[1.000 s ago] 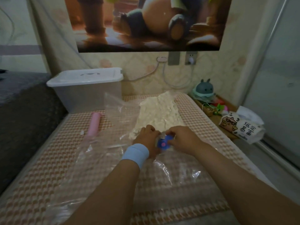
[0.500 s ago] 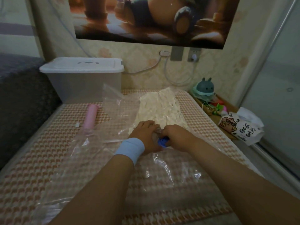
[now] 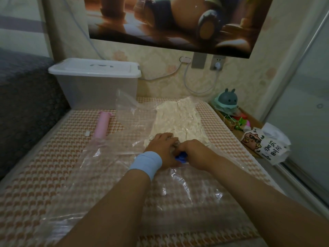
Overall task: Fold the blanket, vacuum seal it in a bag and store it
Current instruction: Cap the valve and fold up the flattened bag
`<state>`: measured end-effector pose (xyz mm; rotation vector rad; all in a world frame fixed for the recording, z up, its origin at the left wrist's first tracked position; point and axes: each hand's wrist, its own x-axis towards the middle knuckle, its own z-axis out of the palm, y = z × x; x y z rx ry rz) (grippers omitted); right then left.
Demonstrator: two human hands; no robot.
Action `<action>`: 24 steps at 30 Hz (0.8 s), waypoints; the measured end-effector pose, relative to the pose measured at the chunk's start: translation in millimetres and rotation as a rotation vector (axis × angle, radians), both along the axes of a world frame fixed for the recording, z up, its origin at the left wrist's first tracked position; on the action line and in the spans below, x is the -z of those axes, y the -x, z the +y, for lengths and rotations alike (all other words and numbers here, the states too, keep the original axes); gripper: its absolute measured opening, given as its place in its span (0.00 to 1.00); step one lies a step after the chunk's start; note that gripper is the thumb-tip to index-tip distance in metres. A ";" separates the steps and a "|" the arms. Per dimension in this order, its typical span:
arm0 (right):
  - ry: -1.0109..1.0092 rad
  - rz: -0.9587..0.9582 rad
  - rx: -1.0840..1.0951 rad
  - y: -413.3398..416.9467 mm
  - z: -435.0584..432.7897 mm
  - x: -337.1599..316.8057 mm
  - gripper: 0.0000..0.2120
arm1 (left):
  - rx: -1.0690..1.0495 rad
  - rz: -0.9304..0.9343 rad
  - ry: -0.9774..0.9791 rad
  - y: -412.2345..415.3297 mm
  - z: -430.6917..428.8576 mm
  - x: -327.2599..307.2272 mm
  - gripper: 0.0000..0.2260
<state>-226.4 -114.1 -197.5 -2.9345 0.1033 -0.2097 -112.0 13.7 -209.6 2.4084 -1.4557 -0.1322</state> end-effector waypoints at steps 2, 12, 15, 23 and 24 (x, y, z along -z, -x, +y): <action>0.024 0.011 0.033 -1.5 -0.1 -0.8 0.15 | 0.004 -0.003 -0.007 0.5 -0.5 0.7 0.44; 0.185 0.103 0.199 -4.8 0.5 -2.8 0.15 | -0.001 0.009 -0.008 -0.1 1.5 1.0 0.44; 0.118 0.128 0.178 -2.4 -4.4 -2.8 0.13 | 0.005 0.000 -0.003 0.4 2.8 -1.8 0.43; 0.287 0.110 0.309 -6.4 4.0 -3.8 0.21 | -0.004 0.009 -0.005 0.0 0.9 1.5 0.45; 0.257 0.101 0.297 -5.9 3.6 -4.5 0.21 | -0.009 0.012 -0.012 -1.4 -1.2 3.9 0.45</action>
